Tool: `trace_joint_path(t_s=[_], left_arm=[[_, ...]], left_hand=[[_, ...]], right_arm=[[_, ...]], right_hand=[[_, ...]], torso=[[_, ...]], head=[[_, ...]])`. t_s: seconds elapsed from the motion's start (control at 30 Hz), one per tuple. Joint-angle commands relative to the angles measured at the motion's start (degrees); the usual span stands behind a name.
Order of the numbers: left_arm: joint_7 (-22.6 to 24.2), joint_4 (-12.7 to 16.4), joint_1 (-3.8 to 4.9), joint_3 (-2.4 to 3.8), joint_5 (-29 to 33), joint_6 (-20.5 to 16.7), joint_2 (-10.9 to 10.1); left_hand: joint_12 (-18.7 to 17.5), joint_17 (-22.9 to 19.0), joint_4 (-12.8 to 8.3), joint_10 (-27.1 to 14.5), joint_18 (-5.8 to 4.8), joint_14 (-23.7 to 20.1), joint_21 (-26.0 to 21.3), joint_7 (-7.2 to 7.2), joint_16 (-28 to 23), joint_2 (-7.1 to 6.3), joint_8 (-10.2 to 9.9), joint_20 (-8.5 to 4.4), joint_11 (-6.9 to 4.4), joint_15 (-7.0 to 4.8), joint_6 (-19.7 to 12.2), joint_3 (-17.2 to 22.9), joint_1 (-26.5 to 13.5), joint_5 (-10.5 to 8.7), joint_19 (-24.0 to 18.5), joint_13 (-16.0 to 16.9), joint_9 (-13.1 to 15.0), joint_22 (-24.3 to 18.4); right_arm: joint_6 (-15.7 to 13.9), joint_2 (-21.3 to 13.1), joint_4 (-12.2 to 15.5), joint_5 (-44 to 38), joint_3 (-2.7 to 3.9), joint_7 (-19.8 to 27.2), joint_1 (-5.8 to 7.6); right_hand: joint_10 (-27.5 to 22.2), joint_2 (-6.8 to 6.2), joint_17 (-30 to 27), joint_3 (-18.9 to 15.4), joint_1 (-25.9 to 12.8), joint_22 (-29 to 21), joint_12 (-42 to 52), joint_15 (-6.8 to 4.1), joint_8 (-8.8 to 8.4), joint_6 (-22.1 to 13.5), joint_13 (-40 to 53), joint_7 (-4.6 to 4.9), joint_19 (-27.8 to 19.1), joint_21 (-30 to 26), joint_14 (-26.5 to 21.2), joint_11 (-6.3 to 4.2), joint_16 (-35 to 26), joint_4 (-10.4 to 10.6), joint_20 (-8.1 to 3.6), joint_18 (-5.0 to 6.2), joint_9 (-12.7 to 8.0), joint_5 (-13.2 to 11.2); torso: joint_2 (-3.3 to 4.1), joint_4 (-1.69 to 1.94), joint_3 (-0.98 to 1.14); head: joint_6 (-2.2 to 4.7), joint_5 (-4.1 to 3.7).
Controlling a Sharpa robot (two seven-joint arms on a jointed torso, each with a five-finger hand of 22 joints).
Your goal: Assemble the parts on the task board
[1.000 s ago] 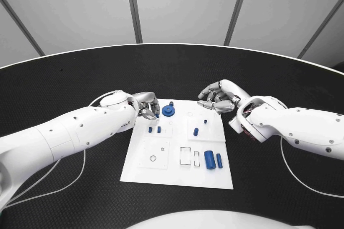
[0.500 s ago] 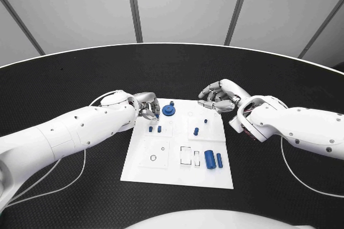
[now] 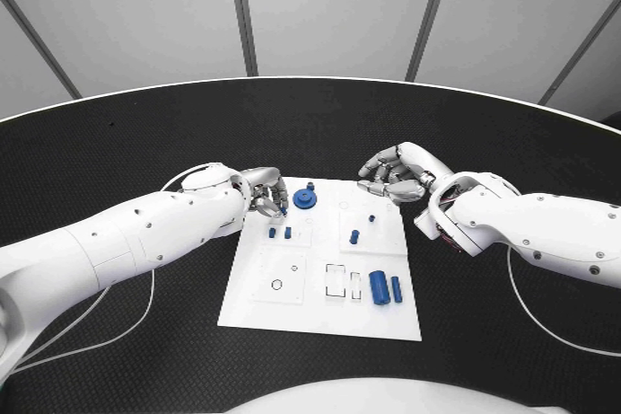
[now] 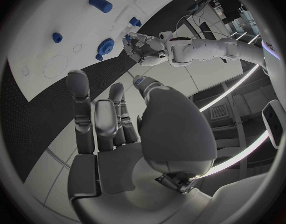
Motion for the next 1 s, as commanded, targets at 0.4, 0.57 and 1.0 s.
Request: trace_joint_path(t_s=[0.4,0.57,1.0], left_arm=[[0.20,-0.05,-0.17,-0.01,0.00,0.24,0.27],[0.15,-0.04,-0.18,-0.01,0.00,0.64,0.28],[-0.06,0.09,-0.19,-0.01,0.00,1.11,0.17]], left_hand=[[-0.31,-0.31,0.08,0.39,-0.93,-0.22,0.12,-0.03,-0.13,0.08,-0.21,-0.01,0.15,-0.38,0.37,-0.26,-0.60,-0.16,0.09,0.11,0.10,-0.24],[-0.34,-0.46,0.08,0.39,-0.93,-0.25,0.11,-0.03,-0.16,0.09,-0.24,-0.02,0.15,-0.38,0.37,-0.25,-0.62,-0.16,0.08,0.11,0.11,-0.24],[-0.36,-0.59,0.08,0.40,-0.92,-0.28,0.09,-0.03,-0.19,0.10,-0.26,-0.02,0.15,-0.38,0.37,-0.25,-0.62,-0.16,0.06,0.12,0.12,-0.28]], right_arm=[[-0.01,-0.02,0.06,0.00,0.00,-0.01,0.00],[-0.02,-0.07,0.10,0.00,0.00,-0.04,0.00],[-0.02,-0.06,0.09,0.00,0.00,-0.03,0.00]], right_hand=[[0.57,-0.45,0.06,0.30,0.07,-0.06,0.19,-0.33,0.22,0.22,-0.06,0.02,0.42,-0.19,0.20,0.00,-0.34,-0.12,-0.02,0.77,0.08,0.20],[0.57,-0.45,0.06,0.30,0.07,-0.06,0.19,-0.33,0.22,0.22,-0.06,0.02,0.42,-0.19,0.20,0.00,-0.34,-0.12,-0.02,0.77,0.08,0.20],[0.57,-0.45,0.06,0.30,0.07,-0.06,0.19,-0.33,0.22,0.22,-0.06,0.02,0.42,-0.19,0.20,0.00,-0.34,-0.12,-0.02,0.77,0.08,0.20]], torso=[[0.04,0.00,0.01],[0.03,0.01,0.01],[-0.01,-0.01,-0.03]], head=[[-0.21,0.02],[-0.28,0.02],[-0.42,0.07]])
